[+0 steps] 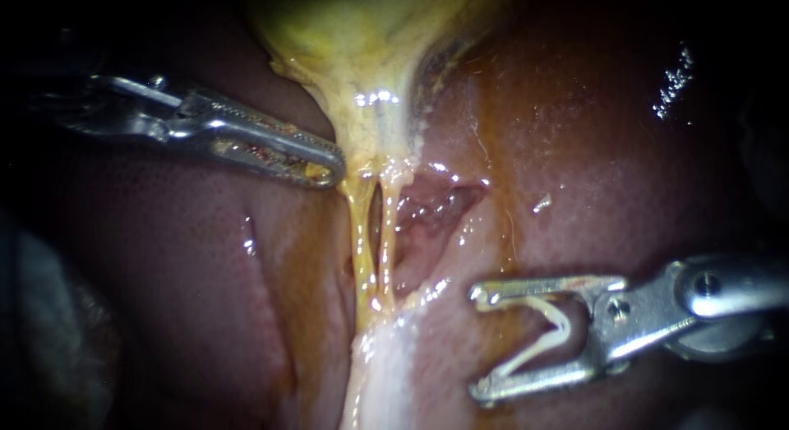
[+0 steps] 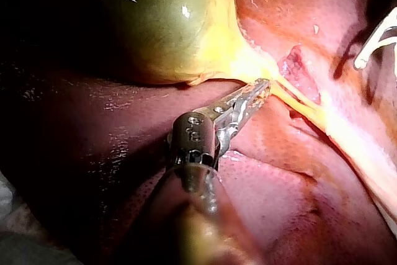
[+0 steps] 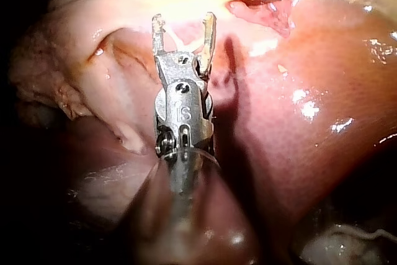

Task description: Clipping first clip left tube

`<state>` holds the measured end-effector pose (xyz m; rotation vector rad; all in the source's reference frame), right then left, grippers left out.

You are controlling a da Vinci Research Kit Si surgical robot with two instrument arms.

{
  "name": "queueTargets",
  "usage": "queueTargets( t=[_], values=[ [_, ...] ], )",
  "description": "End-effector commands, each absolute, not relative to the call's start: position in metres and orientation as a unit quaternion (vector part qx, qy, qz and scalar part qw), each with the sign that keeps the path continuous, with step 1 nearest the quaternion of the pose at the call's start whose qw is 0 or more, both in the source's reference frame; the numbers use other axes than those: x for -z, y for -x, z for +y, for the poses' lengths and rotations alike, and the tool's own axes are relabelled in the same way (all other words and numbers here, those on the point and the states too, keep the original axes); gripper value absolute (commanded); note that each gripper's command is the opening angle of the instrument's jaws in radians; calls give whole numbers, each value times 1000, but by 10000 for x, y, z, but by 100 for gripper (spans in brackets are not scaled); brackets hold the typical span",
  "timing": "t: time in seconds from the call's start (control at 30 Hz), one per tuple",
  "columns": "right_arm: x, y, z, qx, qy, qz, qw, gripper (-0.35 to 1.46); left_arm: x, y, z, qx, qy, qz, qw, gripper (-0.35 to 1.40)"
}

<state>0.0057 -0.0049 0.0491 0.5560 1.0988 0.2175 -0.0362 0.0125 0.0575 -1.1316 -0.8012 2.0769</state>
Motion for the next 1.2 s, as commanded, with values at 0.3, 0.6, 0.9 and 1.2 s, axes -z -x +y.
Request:
queueTargets(
  t=[0.3, 0.6, 0.9, 1.2],
  values=[
    [-491, -57, -49, -102, -260, 514, 811, 49, -538, 331, 147, -787, 429, -302, 325, -35],
    [-491, -58, -47, -101, -262, 514, 810, 48, -509, 310, 160, -786, 432, -291, 334, -35],
    [-507, -107, -24, -171, -357, 472, 788, 48, -515, 316, 156, -787, 432, -288, 335, -35],
    [-531, -148, -9, -176, -384, 476, 771, 44, -516, 317, 156, -787, 432, -286, 336, -35]
  ],
)
